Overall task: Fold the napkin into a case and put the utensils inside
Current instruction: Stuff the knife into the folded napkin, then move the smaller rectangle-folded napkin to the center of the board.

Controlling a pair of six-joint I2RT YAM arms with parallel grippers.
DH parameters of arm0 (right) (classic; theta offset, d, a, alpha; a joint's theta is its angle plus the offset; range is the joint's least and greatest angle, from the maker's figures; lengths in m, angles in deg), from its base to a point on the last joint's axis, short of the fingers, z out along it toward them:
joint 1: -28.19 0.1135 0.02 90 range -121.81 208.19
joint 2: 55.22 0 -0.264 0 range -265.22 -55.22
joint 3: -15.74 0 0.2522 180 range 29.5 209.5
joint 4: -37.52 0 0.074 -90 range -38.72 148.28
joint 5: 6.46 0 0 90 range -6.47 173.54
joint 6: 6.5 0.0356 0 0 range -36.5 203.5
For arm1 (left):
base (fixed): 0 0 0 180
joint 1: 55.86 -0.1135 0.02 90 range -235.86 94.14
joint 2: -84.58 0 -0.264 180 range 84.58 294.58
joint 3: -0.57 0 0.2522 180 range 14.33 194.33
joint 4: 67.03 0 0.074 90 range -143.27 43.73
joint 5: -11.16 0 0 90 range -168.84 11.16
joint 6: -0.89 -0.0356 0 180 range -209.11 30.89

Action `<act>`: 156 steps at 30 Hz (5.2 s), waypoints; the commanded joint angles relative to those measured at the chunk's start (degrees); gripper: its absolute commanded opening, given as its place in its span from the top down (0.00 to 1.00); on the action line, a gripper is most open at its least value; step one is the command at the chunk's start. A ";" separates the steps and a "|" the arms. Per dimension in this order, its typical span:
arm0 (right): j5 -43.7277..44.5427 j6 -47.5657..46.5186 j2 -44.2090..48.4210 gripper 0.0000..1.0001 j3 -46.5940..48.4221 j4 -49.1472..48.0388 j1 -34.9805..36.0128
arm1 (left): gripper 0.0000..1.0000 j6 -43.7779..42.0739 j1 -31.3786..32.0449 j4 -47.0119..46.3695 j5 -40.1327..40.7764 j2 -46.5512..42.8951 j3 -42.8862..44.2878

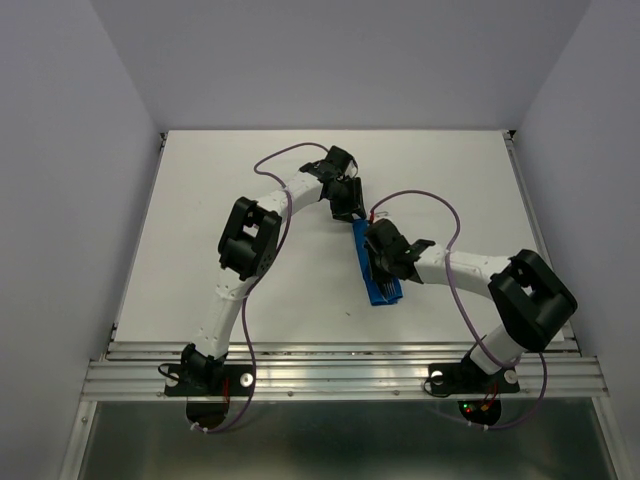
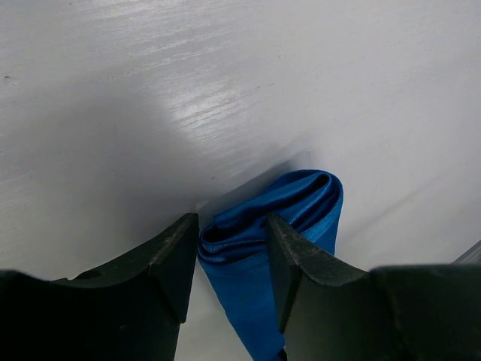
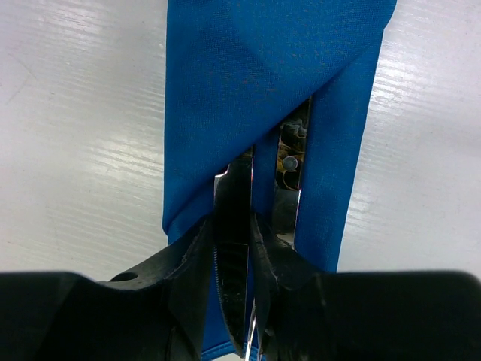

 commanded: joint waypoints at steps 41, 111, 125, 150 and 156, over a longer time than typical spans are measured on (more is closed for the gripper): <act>8.56 4.15 -4.90 0.83 6.50 -2.59 0.56 | 0.48 -1.03 1.13 3.47 0.23 -1.11 -3.07; 17.79 15.94 1.95 0.99 0.87 5.58 0.56 | 0.50 -1.55 -5.10 -0.40 11.21 -20.88 -30.06; 1.47 -1.63 9.86 0.66 2.38 3.56 0.56 | 0.48 -3.57 -9.50 1.97 14.29 -24.05 -27.07; -0.22 0.99 5.12 0.87 4.66 0.04 0.56 | 0.93 -3.22 -0.71 1.10 9.81 -26.34 -23.47; -6.90 -3.14 4.24 0.84 4.39 0.04 0.56 | 1.00 -4.01 -0.71 1.19 9.72 -18.16 -18.28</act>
